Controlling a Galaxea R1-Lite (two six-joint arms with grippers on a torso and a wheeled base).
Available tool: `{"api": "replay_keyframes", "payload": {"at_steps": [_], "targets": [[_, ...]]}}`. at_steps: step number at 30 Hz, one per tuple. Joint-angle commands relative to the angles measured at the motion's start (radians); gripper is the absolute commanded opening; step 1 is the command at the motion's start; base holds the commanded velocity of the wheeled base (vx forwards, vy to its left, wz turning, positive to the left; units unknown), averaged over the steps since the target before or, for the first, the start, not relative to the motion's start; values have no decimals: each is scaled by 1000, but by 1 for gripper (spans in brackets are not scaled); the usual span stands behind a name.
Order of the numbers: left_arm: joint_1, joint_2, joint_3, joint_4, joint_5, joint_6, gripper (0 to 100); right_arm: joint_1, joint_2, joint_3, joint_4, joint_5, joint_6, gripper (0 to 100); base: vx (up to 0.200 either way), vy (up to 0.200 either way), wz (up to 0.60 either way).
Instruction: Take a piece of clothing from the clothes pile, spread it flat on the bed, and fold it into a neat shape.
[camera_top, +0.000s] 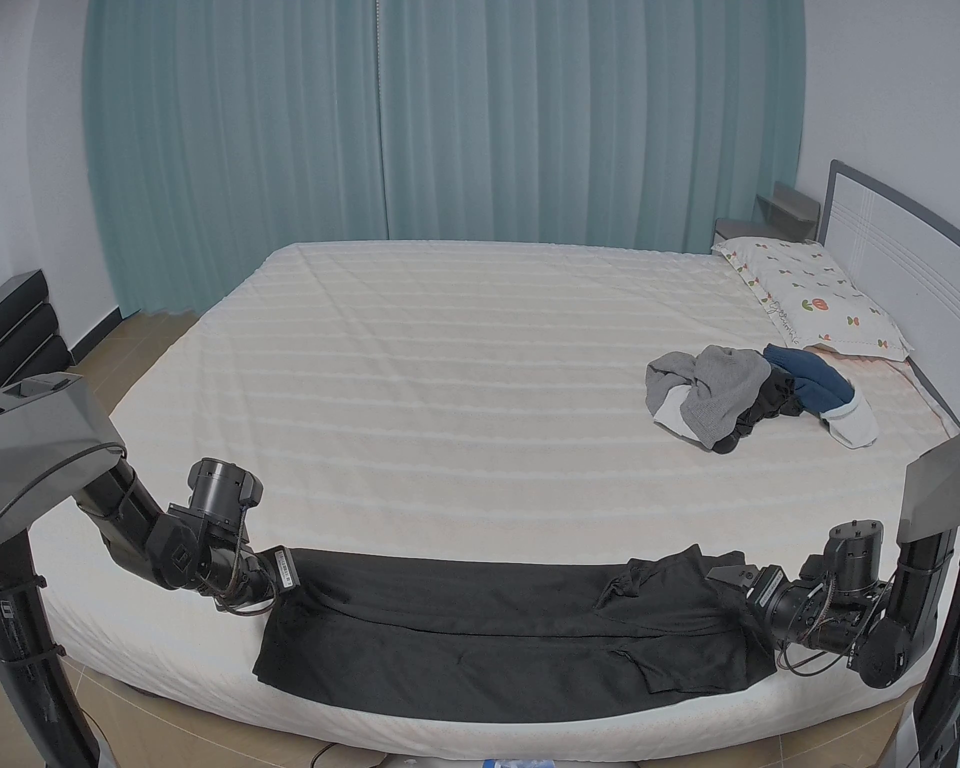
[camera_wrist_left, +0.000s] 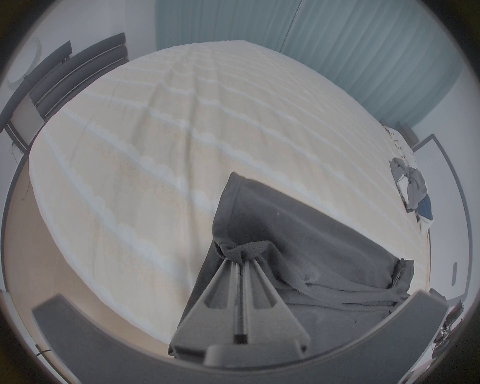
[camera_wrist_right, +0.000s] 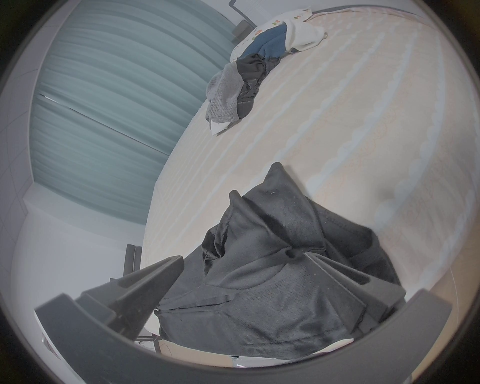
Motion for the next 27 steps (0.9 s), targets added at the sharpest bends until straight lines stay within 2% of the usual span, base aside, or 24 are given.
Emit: {"api": "replay_keyframes", "payload": {"at_steps": [1,5,17,27], "targets": [[3,-23,-10,-9,4,-3,0,52,1,-6,3,-19,19,100,0,0,0],[6,-48,-13,-21,5,-37,0,60,18,-7,8,-28,30,100,0,0,0],[7,-100,0,-17,4,-35,0,52,59,-29,11,-106,25,100,0,0,0],[7,-103,0,-21,2,-39,0,37,64,-29,12,-123,21,100,0,0,0]]}}
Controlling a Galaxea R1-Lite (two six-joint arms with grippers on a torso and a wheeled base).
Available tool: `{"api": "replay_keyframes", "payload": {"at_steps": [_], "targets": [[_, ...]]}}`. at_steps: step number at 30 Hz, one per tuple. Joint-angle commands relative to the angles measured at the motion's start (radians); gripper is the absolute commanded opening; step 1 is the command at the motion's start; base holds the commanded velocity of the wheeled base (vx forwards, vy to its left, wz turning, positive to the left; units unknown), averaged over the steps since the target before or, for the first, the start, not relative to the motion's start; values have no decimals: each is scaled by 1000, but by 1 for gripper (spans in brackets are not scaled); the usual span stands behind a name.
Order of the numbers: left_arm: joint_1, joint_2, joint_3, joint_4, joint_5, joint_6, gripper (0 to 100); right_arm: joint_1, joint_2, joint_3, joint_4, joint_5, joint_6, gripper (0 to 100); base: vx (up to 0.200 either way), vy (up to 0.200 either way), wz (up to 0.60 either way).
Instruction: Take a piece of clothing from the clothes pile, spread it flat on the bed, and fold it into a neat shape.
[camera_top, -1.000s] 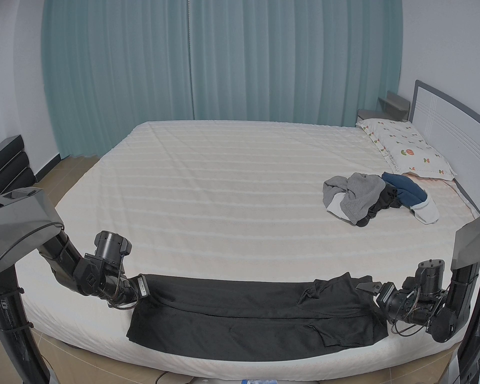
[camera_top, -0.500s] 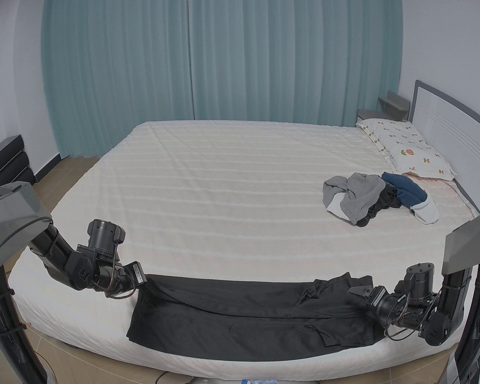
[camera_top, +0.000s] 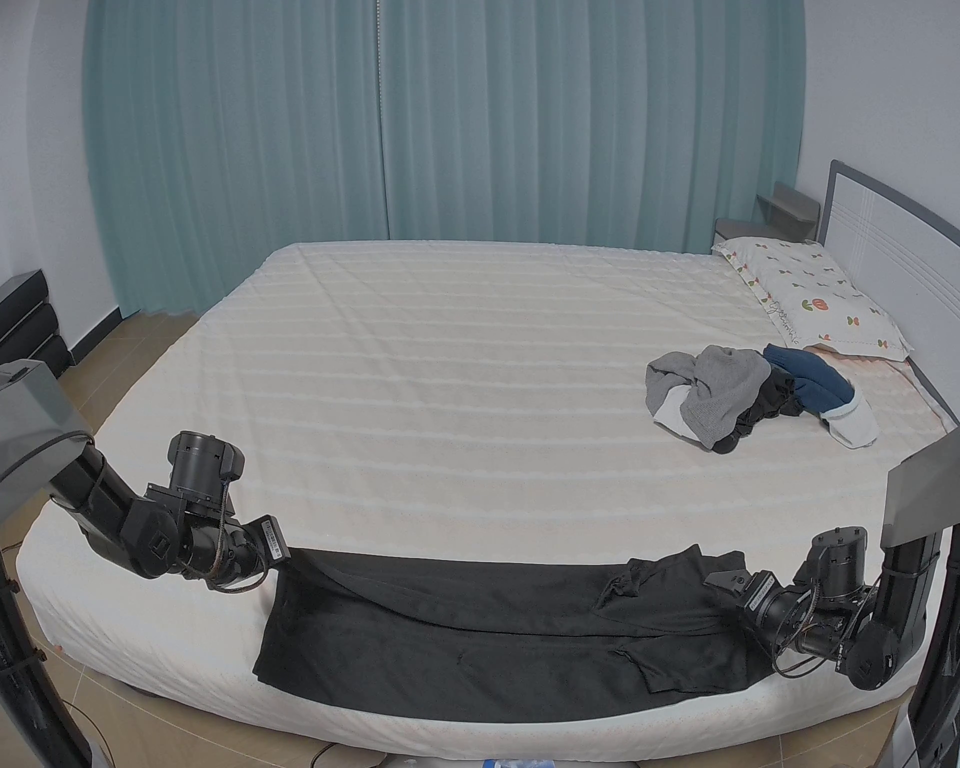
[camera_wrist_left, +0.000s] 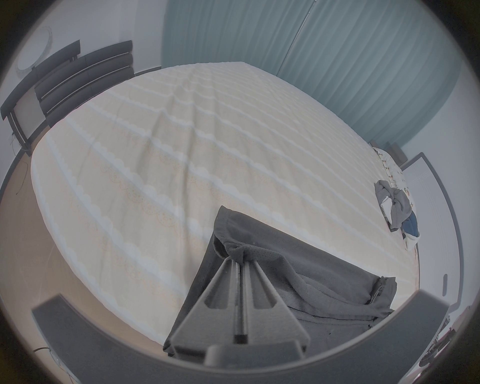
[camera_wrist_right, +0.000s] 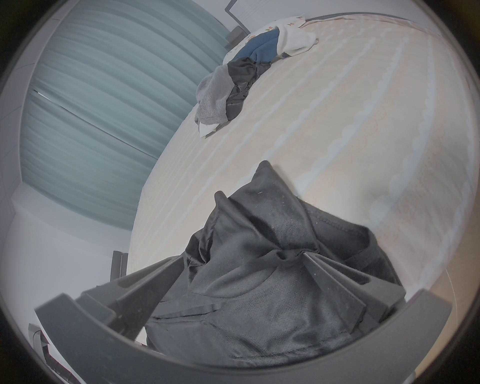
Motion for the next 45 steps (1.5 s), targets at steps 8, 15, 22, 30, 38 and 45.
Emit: {"api": "replay_keyframes", "payload": {"at_steps": [8,15,22,30,38,45], "targets": [[0,-6,-1,1,0,-2,0,-2,52,-28,-13,-1,2,0,0,0,0],[0,-6,-3,1,0,-2,0,-2,40,-27,-7,-2,0,0,0,0,0],[9,-9,-11,-1,0,-4,0,-16,9,-31,-16,-1,0,0,0,0,0],[15,-26,-11,-3,0,-4,0,-30,-9,-44,-16,-1,2,0,0,0,0],[15,-26,-9,-3,-2,-4,0,-31,-9,-22,-8,-1,-6,100,0,0,0],[15,-24,-9,-3,-2,-4,0,-31,6,-34,-2,2,-6,100,0,0,0]]}}
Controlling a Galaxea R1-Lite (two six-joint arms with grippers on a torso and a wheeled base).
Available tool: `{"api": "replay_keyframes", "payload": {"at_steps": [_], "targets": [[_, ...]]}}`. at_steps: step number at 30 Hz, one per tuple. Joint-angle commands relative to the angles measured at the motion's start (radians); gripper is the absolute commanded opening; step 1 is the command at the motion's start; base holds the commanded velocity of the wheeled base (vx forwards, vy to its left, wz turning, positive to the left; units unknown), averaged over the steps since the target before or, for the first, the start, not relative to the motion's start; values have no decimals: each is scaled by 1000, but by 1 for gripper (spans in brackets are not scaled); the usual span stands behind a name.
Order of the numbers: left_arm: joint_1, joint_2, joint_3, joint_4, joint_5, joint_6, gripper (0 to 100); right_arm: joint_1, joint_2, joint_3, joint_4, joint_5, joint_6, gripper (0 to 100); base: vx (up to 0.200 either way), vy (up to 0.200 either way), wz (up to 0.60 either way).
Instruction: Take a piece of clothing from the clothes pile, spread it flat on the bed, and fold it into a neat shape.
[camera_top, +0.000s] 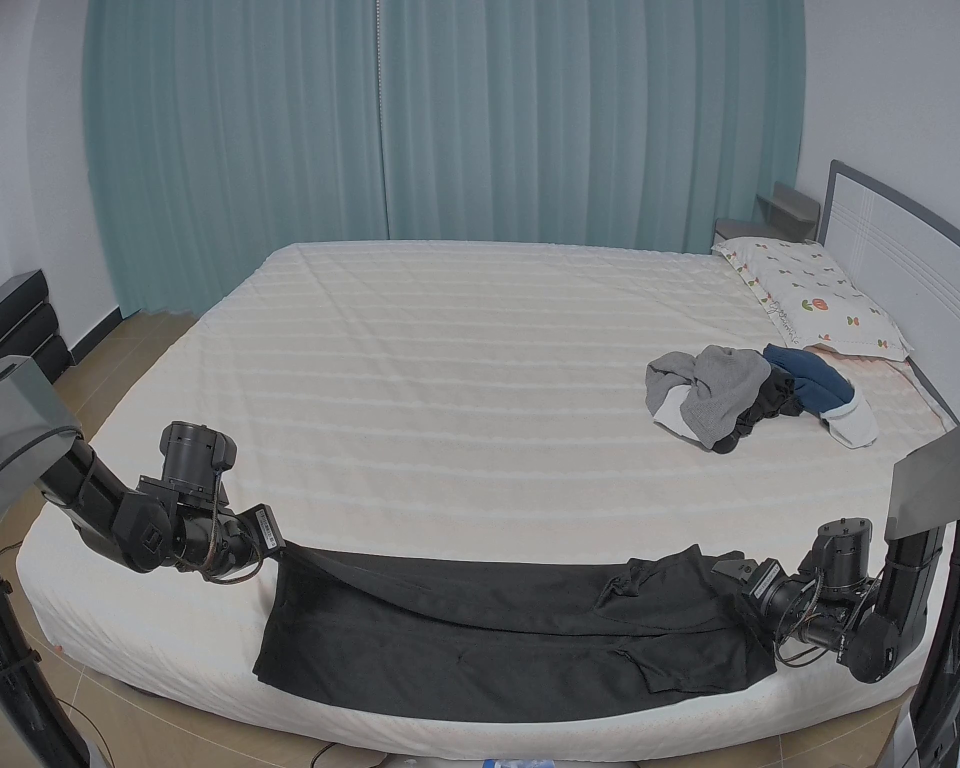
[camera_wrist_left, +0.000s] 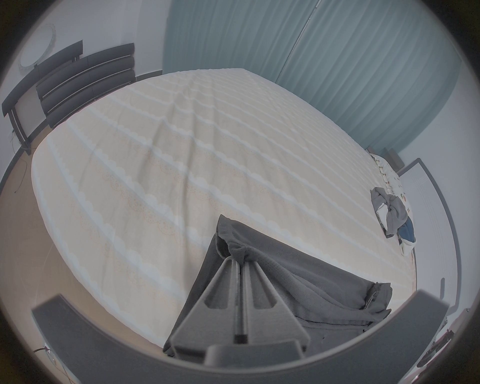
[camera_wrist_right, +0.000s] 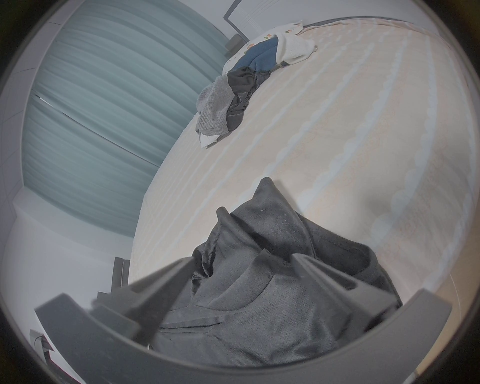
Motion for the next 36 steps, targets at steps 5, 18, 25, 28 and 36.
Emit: {"api": "replay_keyframes", "payload": {"at_steps": [5,18,25,28,36], "targets": [[0,3,1,-1,1,0,0,2,35,-20,-2,3,0,100,0,0,0],[0,3,3,-1,-1,1,0,2,80,-51,-3,6,-37,0,0,0,0],[3,0,1,-1,-1,1,0,-10,47,-54,-14,8,-37,0,0,0,0],[14,-5,-3,-2,-1,0,0,-27,26,-71,-17,11,-35,0,0,0,0],[27,-15,-14,-2,1,-2,0,-44,-11,-103,-37,12,-25,0,0,0,0]]}}
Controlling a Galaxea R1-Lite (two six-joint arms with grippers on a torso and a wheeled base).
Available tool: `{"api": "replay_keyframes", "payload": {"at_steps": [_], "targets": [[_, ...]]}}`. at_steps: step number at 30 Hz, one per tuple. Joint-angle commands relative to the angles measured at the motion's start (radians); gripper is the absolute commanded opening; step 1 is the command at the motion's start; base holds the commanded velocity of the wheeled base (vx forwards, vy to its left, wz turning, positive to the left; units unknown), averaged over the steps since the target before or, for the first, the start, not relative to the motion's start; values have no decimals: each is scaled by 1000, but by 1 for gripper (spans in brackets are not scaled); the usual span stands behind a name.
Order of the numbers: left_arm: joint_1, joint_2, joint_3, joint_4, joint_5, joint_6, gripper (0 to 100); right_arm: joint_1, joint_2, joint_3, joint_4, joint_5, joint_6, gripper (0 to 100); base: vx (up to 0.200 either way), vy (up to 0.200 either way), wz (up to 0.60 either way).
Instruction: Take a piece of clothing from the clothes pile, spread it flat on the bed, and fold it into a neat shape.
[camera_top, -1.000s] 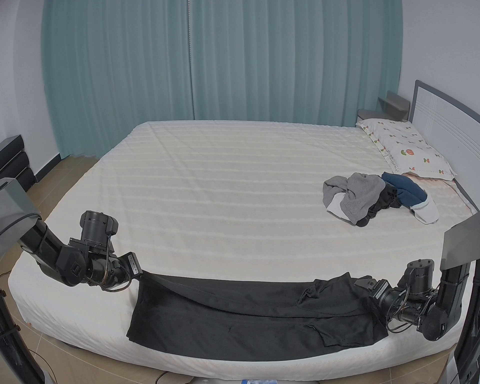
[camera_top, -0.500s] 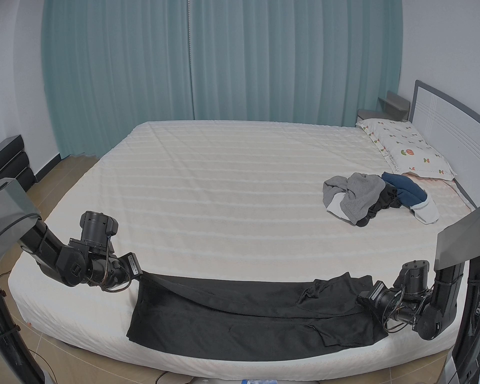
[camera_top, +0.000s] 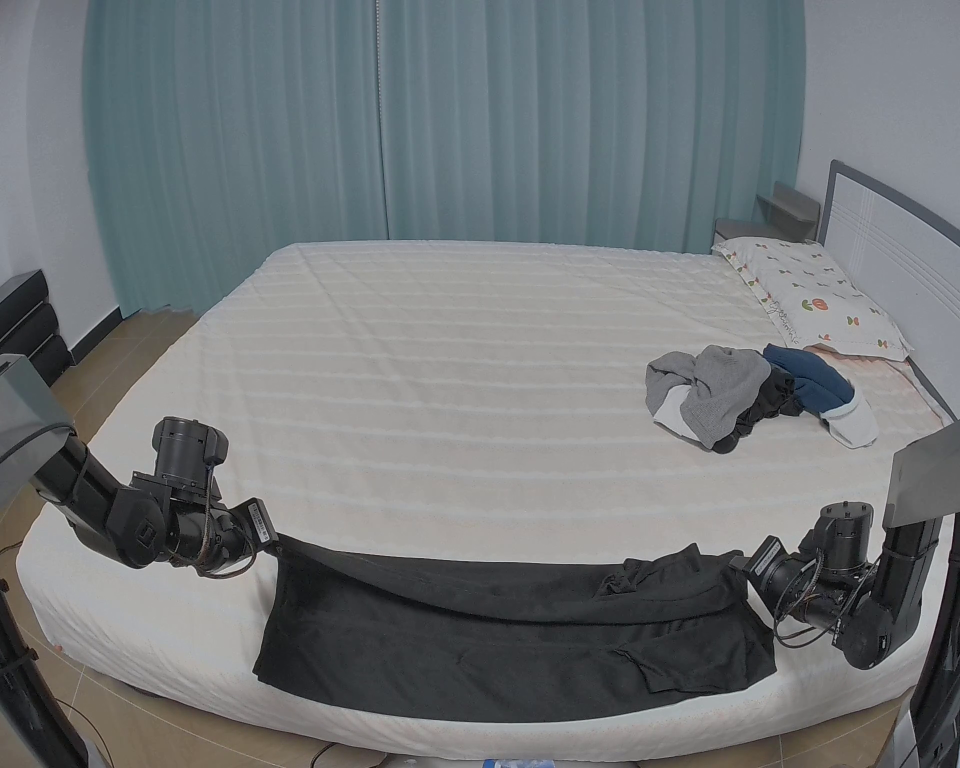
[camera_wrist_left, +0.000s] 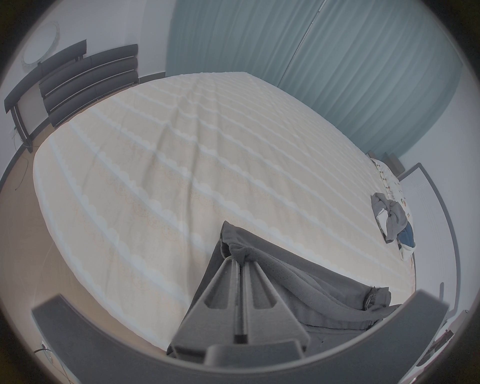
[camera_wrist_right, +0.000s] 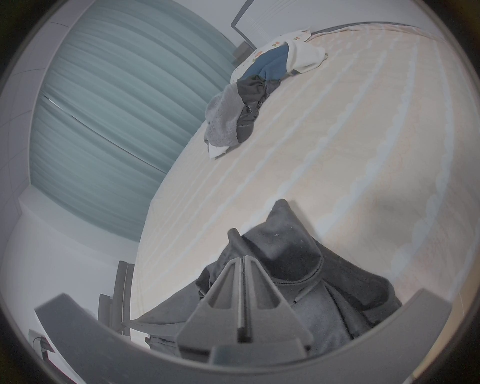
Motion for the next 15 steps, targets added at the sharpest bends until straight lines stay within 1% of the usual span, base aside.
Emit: {"api": "replay_keyframes", "payload": {"at_steps": [1,4,5,7,9,12,15], "targets": [[7,-8,-16,1,3,-2,0,-9,-33,-32,-21,1,6,0,0,0,0],[16,-8,-25,-2,3,-8,0,-15,-35,-53,-47,-1,11,0,0,0,0],[22,-8,-48,-27,3,-47,0,-18,-32,-79,-84,-4,23,0,0,0,0],[30,-3,-62,-88,5,-114,0,-21,-33,-116,-94,-11,37,0,0,0,0],[34,5,-57,-168,5,-151,0,-27,-36,-139,-94,-11,44,0,0,0,0],[39,15,-37,-262,6,-152,0,-27,-38,-133,-93,-11,49,0,0,0,0],[42,21,-16,-280,2,-145,0,-27,-38,-119,-93,-11,49,0,0,0,0]]}}
